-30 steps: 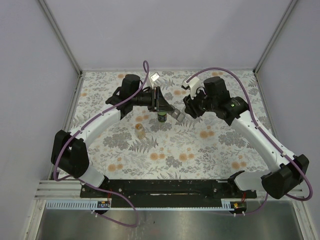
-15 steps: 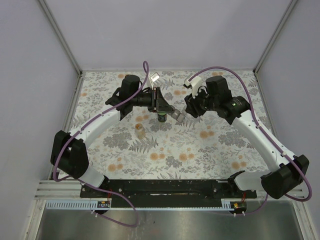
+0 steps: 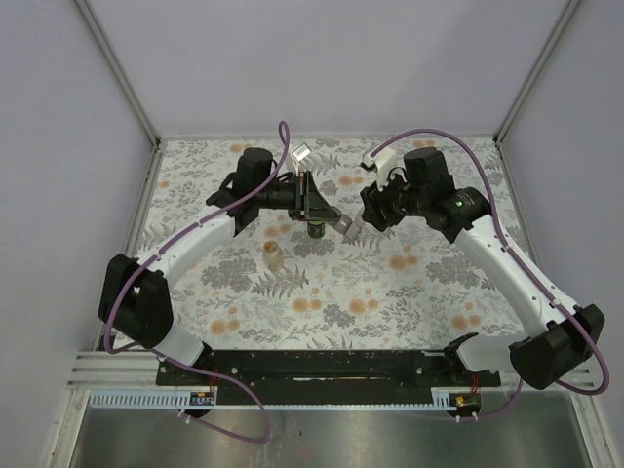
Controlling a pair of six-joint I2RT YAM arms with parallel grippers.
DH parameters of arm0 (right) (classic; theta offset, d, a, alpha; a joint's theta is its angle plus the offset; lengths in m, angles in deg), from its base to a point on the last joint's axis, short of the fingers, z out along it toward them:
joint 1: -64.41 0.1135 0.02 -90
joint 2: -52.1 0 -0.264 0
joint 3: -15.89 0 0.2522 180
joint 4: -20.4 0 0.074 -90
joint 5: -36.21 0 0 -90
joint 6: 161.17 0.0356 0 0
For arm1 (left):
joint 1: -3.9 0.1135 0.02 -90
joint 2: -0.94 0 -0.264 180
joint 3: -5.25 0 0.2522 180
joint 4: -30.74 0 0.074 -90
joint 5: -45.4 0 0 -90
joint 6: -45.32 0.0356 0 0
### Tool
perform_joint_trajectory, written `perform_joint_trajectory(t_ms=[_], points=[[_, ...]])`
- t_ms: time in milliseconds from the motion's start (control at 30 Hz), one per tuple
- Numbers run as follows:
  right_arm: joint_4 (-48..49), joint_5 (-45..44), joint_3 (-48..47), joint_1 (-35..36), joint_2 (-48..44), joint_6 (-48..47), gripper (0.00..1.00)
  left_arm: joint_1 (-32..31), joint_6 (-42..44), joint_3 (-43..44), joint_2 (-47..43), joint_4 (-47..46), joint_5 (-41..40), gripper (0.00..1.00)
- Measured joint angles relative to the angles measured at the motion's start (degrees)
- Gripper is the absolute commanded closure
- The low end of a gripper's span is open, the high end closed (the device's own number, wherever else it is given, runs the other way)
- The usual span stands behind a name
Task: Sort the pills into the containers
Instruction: Open the pill container.
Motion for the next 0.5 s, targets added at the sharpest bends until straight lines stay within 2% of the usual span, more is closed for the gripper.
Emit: perform_joint_trajectory(t_ms=[333, 500], points=[[-0.83, 0.02, -1.7, -0.02, -2.8, 0.94, 0.4, 0.52, -0.9, -0.35, 0.0, -1.16, -0.02, 1.0], [-0.85, 1.53, -1.77, -1.01, -3.3, 2.38, 0.41, 1.31, -3.54, -2.12, 0.02, -4.76, 0.2, 1.0]])
